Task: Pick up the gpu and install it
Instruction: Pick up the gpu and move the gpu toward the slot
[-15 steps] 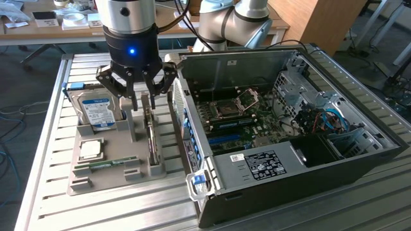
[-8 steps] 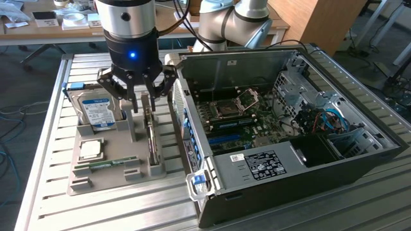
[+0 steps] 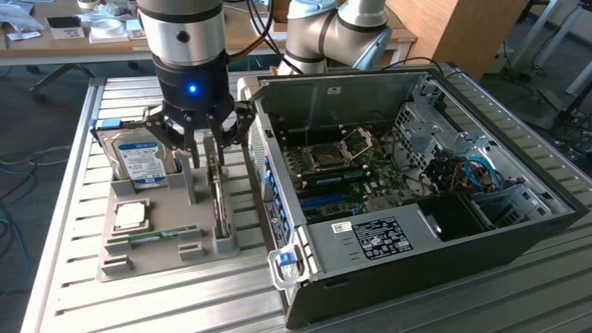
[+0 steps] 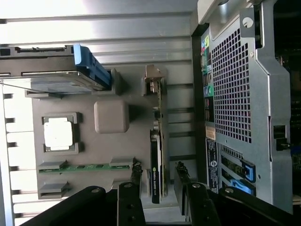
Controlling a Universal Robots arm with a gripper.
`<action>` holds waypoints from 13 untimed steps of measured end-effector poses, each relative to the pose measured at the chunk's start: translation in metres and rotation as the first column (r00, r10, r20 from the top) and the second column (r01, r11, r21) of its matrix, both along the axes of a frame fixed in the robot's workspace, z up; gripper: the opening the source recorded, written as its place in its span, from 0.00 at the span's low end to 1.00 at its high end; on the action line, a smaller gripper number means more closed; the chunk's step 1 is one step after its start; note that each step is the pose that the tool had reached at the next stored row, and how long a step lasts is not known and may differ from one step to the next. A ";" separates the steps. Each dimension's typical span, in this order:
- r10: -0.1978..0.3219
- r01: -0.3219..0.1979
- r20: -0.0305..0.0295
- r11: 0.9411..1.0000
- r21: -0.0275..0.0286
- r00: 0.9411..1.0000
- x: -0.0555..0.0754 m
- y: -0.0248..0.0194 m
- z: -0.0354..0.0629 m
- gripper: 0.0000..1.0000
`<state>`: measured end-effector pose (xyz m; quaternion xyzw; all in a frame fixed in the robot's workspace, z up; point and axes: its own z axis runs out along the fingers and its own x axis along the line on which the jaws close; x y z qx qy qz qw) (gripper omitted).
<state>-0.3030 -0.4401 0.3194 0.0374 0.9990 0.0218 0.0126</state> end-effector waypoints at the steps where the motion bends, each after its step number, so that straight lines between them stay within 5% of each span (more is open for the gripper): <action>1: 0.000 0.000 0.000 1.000 0.000 1.000 0.000 0.0000 -0.0082 0.42; 13: 0.000 0.000 0.000 1.000 0.000 1.000 0.000 0.0000 -0.0279 0.42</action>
